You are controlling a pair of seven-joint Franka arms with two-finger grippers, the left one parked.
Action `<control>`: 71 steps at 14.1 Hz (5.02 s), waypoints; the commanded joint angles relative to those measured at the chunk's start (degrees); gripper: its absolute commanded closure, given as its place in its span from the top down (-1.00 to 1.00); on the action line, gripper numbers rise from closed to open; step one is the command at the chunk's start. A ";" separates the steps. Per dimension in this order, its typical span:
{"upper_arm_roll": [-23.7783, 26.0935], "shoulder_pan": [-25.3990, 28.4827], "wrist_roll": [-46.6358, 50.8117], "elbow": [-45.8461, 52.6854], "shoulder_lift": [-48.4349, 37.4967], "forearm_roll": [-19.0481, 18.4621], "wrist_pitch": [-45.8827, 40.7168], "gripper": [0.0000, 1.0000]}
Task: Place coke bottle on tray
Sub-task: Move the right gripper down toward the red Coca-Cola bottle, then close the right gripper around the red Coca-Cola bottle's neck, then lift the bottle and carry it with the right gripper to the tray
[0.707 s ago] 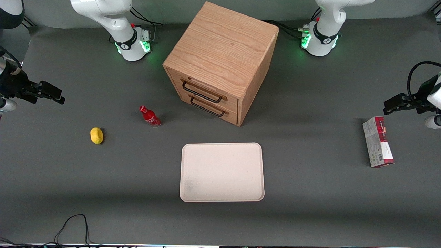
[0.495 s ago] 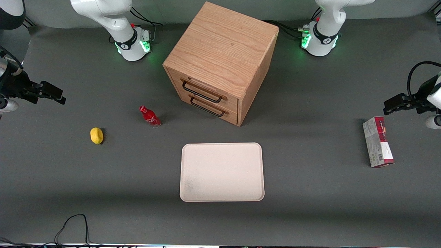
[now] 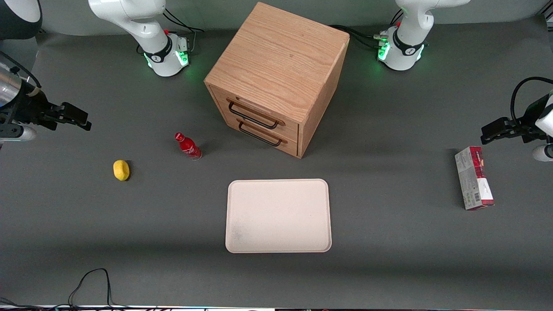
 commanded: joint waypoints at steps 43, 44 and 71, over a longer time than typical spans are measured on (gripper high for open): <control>12.47 5.73 21.19 -41.57 0.49 0.74 46.03 -1.00; 12.56 5.64 21.19 -40.08 0.49 0.57 43.77 -1.00; 12.12 12.32 45.54 44.40 43.37 -7.61 8.22 -1.00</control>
